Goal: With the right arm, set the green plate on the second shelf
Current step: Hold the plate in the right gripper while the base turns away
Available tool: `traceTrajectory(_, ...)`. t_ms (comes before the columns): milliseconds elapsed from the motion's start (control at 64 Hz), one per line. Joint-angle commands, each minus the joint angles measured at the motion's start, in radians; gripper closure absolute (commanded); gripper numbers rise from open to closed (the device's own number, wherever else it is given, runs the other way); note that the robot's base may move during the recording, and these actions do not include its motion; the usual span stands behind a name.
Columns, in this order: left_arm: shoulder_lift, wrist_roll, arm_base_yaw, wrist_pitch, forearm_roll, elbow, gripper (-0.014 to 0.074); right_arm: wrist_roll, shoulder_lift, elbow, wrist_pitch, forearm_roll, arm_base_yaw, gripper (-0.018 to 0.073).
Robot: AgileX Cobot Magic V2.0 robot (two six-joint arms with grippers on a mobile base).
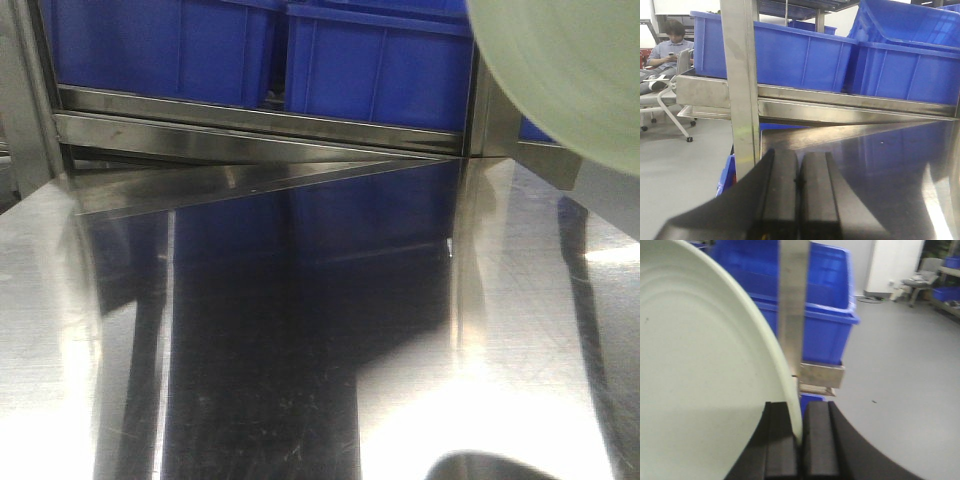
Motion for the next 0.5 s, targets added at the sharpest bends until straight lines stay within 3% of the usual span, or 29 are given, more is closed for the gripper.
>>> traceTrajectory(0, -0.017, -0.002, 0.000, -0.083, -0.006, 0.040, 0.0466, 0.010, -0.064, 0.032, -0.144, 0.028, -0.045, 0.0505)
traceTrajectory(484, -0.017, -0.002, 0.000, -0.083, -0.006, 0.040, 0.0466, 0.010, -0.333, 0.307, -0.374, 0.026, -0.055, 0.0505)
